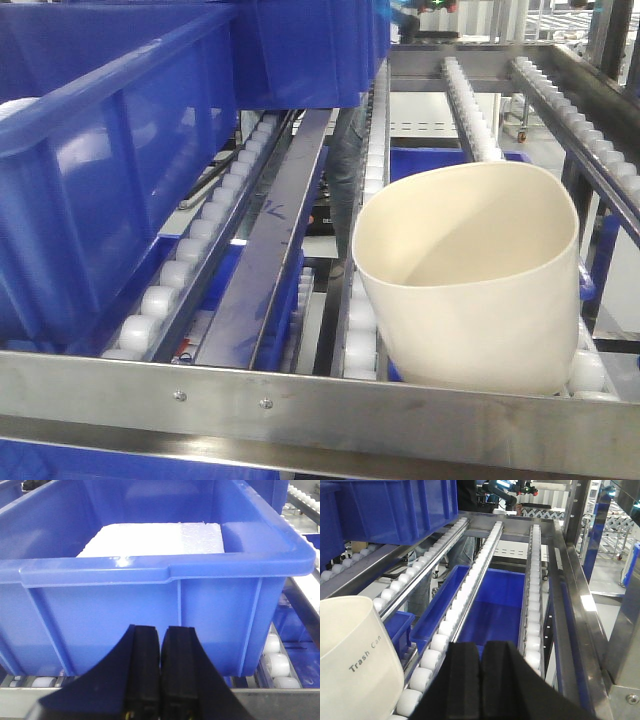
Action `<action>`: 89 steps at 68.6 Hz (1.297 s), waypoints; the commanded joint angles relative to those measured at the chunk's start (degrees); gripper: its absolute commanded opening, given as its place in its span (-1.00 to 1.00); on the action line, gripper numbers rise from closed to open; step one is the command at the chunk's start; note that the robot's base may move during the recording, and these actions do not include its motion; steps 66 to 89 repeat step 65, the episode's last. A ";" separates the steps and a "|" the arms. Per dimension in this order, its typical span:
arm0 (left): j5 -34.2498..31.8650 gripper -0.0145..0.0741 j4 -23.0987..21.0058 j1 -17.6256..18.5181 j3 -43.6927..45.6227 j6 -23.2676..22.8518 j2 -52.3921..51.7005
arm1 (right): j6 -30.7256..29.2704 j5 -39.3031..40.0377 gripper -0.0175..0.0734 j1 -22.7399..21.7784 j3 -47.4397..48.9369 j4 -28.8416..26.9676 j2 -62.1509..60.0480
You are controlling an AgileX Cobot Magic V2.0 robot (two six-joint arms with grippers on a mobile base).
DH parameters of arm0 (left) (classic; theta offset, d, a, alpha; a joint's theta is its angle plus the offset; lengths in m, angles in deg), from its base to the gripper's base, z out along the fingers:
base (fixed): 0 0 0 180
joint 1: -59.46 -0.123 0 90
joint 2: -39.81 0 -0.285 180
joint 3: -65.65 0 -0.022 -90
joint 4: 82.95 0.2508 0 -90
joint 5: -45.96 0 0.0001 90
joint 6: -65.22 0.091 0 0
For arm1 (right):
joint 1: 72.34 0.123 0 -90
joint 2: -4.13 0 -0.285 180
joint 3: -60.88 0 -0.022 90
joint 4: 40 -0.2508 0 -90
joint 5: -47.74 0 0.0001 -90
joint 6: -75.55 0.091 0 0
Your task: Move white bin to right shelf second layer
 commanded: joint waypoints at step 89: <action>-5.02 -0.48 0.00 0.18 -2.11 -0.30 -0.79 | -0.51 4.70 -0.57 0.07 0.95 0.14 -1.20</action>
